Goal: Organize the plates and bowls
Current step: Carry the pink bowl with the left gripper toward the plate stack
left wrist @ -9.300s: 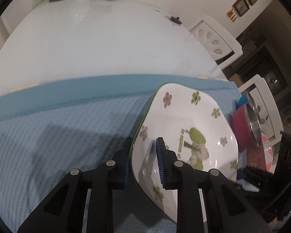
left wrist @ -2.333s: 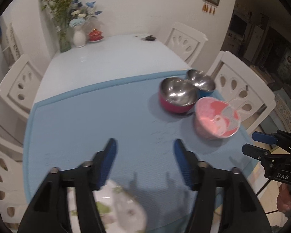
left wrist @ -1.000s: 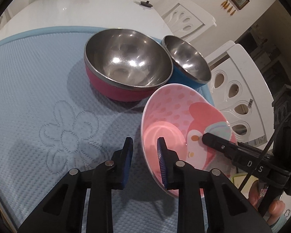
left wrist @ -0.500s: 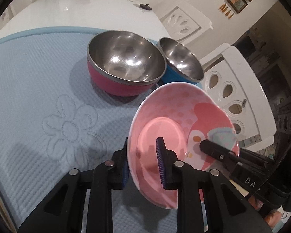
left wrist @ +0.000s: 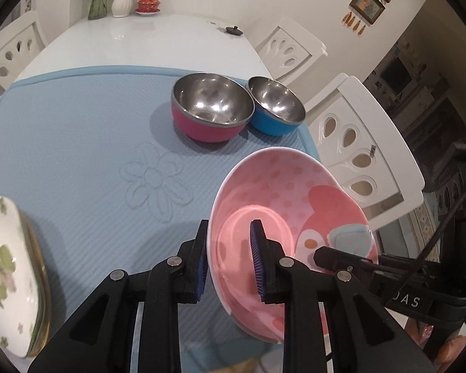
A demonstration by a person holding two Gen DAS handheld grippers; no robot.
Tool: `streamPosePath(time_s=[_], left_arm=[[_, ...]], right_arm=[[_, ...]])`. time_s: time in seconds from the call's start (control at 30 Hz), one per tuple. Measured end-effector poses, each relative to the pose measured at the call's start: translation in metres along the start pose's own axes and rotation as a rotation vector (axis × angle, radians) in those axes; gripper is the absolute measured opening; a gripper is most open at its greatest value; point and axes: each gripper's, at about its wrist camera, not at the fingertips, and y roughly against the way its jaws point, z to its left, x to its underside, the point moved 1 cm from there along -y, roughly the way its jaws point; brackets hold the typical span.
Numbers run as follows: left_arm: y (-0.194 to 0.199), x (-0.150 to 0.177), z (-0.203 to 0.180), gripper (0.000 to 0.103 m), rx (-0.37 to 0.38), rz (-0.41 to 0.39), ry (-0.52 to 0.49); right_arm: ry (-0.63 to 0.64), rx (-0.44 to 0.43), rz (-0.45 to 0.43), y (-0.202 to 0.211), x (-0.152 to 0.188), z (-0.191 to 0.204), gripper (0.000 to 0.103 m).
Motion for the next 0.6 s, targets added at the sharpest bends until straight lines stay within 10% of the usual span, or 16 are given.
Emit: streamPosePath(time_s=[0.6], left_arm=[[-0.007,0.040,0.029,0.021,-0.034,0.072,0.055]], right_arm=[[0.085,0.041,0.139,-0.034,0.027,0.022,0.013]])
